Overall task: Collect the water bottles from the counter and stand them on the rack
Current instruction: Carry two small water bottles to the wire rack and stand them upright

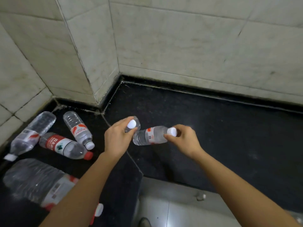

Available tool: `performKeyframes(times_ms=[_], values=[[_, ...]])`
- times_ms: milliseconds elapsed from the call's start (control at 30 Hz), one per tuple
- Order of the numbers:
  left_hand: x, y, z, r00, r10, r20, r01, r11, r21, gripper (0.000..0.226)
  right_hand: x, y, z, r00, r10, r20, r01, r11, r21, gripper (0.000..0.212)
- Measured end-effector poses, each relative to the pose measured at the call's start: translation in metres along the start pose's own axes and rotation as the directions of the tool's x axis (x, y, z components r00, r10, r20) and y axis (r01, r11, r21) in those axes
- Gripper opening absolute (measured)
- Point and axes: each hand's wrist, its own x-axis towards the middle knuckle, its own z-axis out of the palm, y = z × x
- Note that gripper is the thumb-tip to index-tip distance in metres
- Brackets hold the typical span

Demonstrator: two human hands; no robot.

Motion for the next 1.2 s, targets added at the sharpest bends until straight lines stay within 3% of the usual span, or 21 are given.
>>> performKeyframes(times_ms=[100, 233, 367, 633, 933, 1200], values=[[-0.017, 0.043, 0.008, 0.998, -0.051, 0.036, 0.054, 0.996, -0.074, 0.042, -0.012, -0.002, -0.033, 0.996, -0.084, -0.022, 0.083, 0.995, -0.056, 0.019], [-0.06, 0.104, 0.024, 0.985, -0.11, 0.132, 0.135, 0.97, -0.204, 0.045, -0.044, 0.031, -0.09, 0.996, -0.066, -0.058, 0.06, 0.994, -0.095, 0.017], [-0.113, 0.168, 0.064, 0.973, -0.063, 0.221, 0.137, 0.932, -0.335, 0.047, -0.09, 0.085, -0.168, 0.99, 0.011, -0.142, -0.022, 0.997, -0.08, 0.02], [-0.179, 0.321, 0.169, 0.934, 0.107, 0.34, 0.072, 0.878, -0.473, 0.042, -0.193, 0.181, -0.325, 0.949, 0.038, -0.314, -0.032, 0.999, 0.024, 0.014], [-0.211, 0.51, 0.263, 0.867, 0.328, 0.377, 0.047, 0.698, -0.715, 0.05, -0.273, 0.259, -0.491, 0.807, 0.09, -0.583, -0.1, 0.995, 0.015, 0.018], [-0.223, 0.651, 0.352, 0.789, 0.486, 0.374, 0.028, 0.58, -0.814, 0.045, -0.298, 0.324, -0.625, 0.661, 0.121, -0.741, -0.096, 0.992, 0.076, 0.02]])
